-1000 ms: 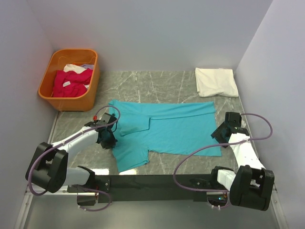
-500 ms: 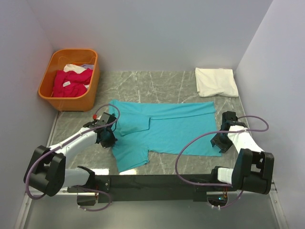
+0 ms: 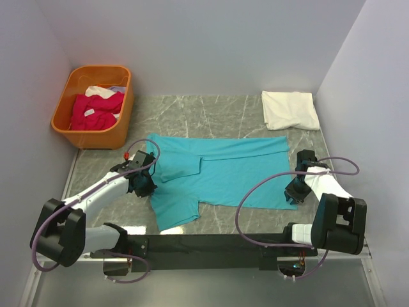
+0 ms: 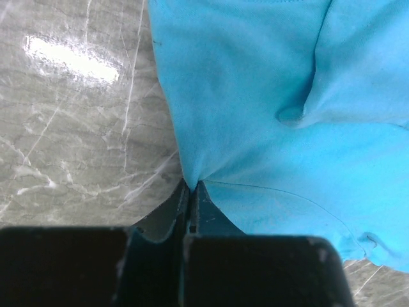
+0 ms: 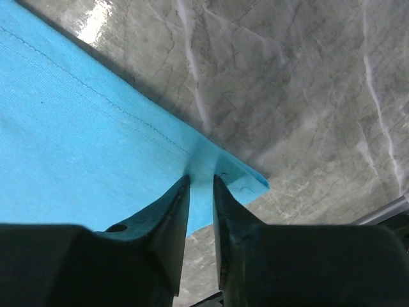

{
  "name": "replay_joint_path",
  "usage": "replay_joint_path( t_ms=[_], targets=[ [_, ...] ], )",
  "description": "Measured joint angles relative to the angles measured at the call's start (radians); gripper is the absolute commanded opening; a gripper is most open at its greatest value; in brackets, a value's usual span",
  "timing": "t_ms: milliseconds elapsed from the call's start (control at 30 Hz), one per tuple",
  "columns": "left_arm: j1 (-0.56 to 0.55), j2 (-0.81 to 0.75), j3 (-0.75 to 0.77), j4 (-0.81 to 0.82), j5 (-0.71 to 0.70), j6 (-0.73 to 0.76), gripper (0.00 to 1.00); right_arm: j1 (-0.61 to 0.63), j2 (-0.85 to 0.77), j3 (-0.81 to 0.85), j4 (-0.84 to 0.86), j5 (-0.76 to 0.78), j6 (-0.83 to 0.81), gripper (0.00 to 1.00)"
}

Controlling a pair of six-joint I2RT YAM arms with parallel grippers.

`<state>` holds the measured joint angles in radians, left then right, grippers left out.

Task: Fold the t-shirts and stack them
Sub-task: Fold the tshirt

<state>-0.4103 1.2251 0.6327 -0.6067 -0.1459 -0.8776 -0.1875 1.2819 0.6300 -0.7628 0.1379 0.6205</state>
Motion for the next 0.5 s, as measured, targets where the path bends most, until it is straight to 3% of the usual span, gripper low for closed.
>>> replay_joint_path(
  t_ms=[67, 233, 333, 433, 467, 500],
  targets=[
    [0.0, -0.002, 0.0, 0.0, -0.001, 0.0, 0.01, 0.0, 0.006, -0.001, 0.006, 0.0, 0.003, 0.26],
    [0.0, -0.009, 0.0, 0.0, -0.002, 0.0, 0.01, 0.0, 0.012, -0.002, 0.018, 0.0, 0.011, 0.06],
    [0.0, -0.015, 0.0, 0.0, -0.002, -0.001, 0.01, 0.0, 0.012, -0.003, 0.026, 0.0, 0.011, 0.05],
    [0.0, -0.02, 0.0, 0.0, -0.002, -0.001, 0.01, 0.0, 0.013, -0.003, 0.028, 0.003, 0.015, 0.18],
    [0.0, -0.021, 0.0, 0.0, -0.002, -0.001, 0.01, 0.0, 0.012, -0.003, 0.027, 0.005, 0.017, 0.29],
    [0.0, -0.021, 0.0, 0.0, -0.002, -0.001, 0.01, 0.0, 0.01, -0.003, 0.025, 0.011, 0.019, 0.34]
  ],
)
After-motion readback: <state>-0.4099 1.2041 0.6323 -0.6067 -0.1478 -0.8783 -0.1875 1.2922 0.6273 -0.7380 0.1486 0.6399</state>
